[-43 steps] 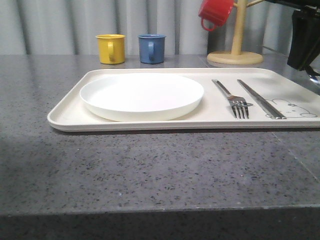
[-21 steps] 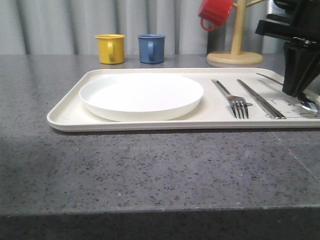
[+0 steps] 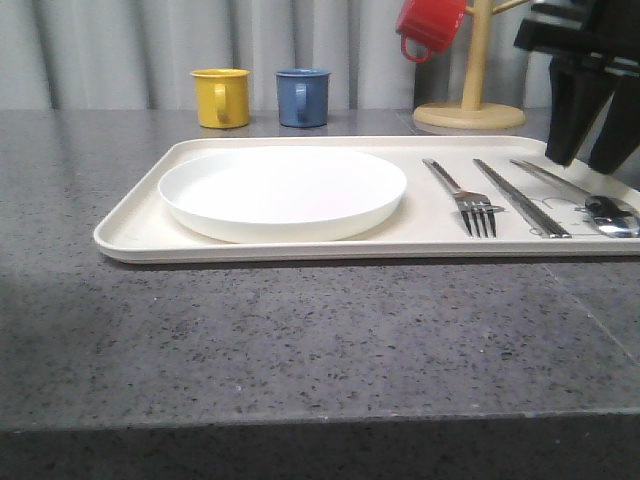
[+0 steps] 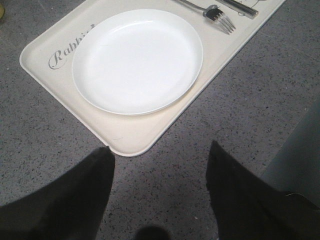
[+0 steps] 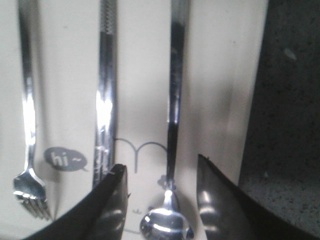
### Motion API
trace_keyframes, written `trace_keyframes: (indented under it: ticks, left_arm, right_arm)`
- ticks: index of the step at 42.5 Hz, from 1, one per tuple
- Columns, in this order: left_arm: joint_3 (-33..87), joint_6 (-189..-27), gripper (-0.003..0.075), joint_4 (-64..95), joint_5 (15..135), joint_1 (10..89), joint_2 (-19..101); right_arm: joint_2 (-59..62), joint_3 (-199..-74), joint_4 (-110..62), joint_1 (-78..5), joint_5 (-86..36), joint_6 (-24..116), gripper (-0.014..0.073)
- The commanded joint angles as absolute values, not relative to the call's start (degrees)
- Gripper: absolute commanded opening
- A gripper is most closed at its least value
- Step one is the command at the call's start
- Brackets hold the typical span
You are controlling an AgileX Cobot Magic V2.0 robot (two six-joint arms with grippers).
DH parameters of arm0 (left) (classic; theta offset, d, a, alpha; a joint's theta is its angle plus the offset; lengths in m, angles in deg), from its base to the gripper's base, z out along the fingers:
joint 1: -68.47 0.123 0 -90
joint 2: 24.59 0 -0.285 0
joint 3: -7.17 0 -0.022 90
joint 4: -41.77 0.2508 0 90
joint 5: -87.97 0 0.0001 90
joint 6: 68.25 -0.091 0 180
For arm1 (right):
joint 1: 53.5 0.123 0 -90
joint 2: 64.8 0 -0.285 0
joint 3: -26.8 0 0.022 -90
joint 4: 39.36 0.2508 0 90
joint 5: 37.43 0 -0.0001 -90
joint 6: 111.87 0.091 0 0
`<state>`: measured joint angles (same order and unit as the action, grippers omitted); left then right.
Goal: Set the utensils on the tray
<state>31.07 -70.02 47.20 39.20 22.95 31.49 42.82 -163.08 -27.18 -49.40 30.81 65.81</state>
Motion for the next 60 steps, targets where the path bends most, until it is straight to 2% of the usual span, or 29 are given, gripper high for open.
trace_keyframes:
  ticks: [1, 14, 36, 50, 53, 56, 60]
  left_arm:
    - [29.52, -69.33, 0.0409, 47.37, 43.22, 22.43, 31.22]
    - [29.52, -69.33, 0.0408, 47.37, 43.22, 22.43, 31.22]
    - [29.52, -69.33, 0.0409, 47.27, 43.33, 22.43, 31.22]
    - [29.52, -69.33, 0.0408, 47.14, 43.59, 22.43, 31.22]
    - [29.52, -69.33, 0.0385, 47.14, 43.59, 22.43, 31.22]
    - [29.52, -69.33, 0.0320, 47.14, 43.59, 22.43, 31.22]
    - [29.52, -69.33, 0.0189, 47.14, 43.59, 22.43, 31.22]
  right_arm:
    - [34.38, -164.05, -27.51, -46.53, 30.03, 61.75, 0.0363]
    - [15.16, -156.10, -33.13, -37.15, 28.39, 61.11, 0.0363]
    - [-17.00, -135.70, -33.29, -36.93, 25.32, 61.11, 0.0363]
    - [-28.64, -127.36, -35.15, -36.93, 25.20, 61.11, 0.0363]
    - [-29.36, -127.29, -35.27, -36.93, 25.26, 61.11, 0.0362]
    - [-29.55, -127.29, -35.27, -36.93, 25.20, 61.11, 0.0342]
    - [-29.55, -127.29, -35.22, -36.93, 25.27, 61.11, 0.0231]
